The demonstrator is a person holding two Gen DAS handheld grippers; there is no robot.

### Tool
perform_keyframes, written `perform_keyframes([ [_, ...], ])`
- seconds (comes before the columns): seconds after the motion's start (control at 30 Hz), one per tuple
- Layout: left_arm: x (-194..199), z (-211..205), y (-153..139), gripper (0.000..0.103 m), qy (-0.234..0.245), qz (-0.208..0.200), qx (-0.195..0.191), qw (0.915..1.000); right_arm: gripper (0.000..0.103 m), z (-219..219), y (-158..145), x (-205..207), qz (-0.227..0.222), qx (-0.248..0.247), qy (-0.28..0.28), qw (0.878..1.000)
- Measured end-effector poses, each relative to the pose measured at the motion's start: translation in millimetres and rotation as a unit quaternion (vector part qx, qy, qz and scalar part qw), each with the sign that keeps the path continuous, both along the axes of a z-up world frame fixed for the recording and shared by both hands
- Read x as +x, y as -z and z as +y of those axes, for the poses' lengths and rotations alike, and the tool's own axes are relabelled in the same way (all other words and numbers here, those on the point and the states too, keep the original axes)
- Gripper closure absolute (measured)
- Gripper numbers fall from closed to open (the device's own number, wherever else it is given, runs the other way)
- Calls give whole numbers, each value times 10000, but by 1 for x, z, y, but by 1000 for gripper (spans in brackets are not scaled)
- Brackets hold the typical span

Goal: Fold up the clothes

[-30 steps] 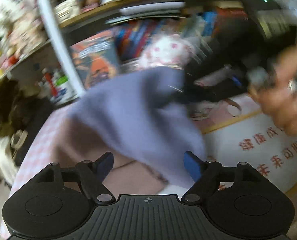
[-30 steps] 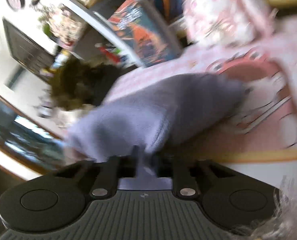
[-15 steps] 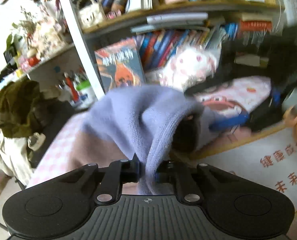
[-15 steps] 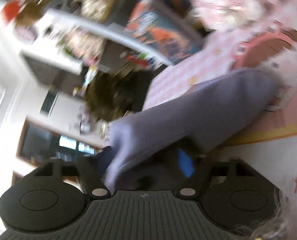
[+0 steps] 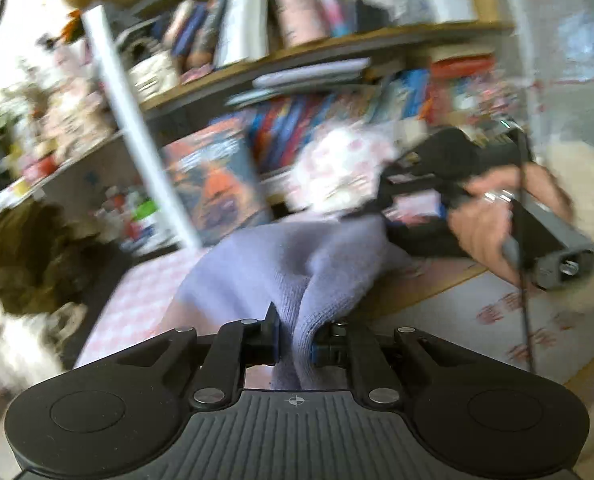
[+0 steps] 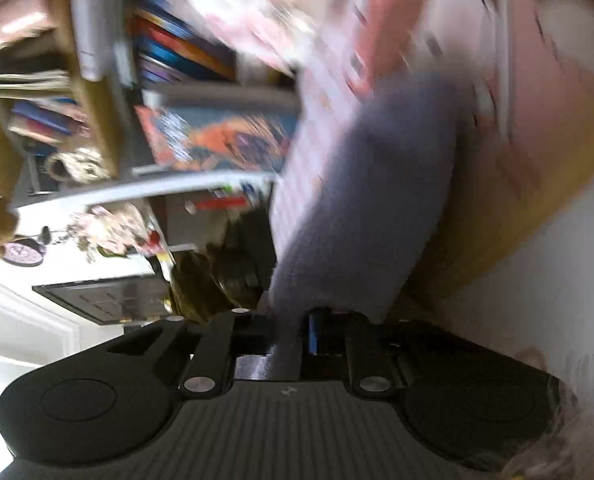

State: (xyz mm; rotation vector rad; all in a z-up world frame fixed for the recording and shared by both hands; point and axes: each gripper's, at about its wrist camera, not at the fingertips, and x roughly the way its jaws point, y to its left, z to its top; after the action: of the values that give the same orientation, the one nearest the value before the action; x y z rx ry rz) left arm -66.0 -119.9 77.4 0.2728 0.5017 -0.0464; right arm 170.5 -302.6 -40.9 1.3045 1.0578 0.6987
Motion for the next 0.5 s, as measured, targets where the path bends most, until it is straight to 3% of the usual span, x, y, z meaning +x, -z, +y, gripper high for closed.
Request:
perform_keyframes([
  [0.07, 5, -8, -19, 91, 529, -326, -387, 9973, 91, -20, -34, 5, -616, -98, 236, 9978],
  [0.17, 9, -10, -60, 91, 1402, -1013, -1207, 9775, 91, -57, -108, 12, -1921, -149, 741, 9785],
  [0.23, 10, -9, -83, 91, 1836, -1372, -1721, 9580, 91, -77, -169, 11, -3013, -300, 985, 9480],
  [0.3, 10, 1, -92, 91, 2034, -1514, -2282, 9400, 91, -85, -228, 5, -4033, -497, 1099, 9071],
  [0.37, 10, 12, -101, 91, 2215, -1641, -2838, 9184, 91, -79, -278, -4, -4862, -668, 920, 8664],
  [0.4, 10, 19, -101, 91, 2243, -1612, -3073, 9106, 91, -74, -296, -7, -5129, -756, 763, 8517],
  [0.43, 13, 25, -94, 91, 2172, -1484, -3175, 9110, 91, -64, -308, -8, -5283, -876, 581, 8425],
  [0.5, 19, 36, -79, 90, 2003, -1205, -3341, 9131, 90, -34, -309, 0, -5225, -1177, 166, 8443],
])
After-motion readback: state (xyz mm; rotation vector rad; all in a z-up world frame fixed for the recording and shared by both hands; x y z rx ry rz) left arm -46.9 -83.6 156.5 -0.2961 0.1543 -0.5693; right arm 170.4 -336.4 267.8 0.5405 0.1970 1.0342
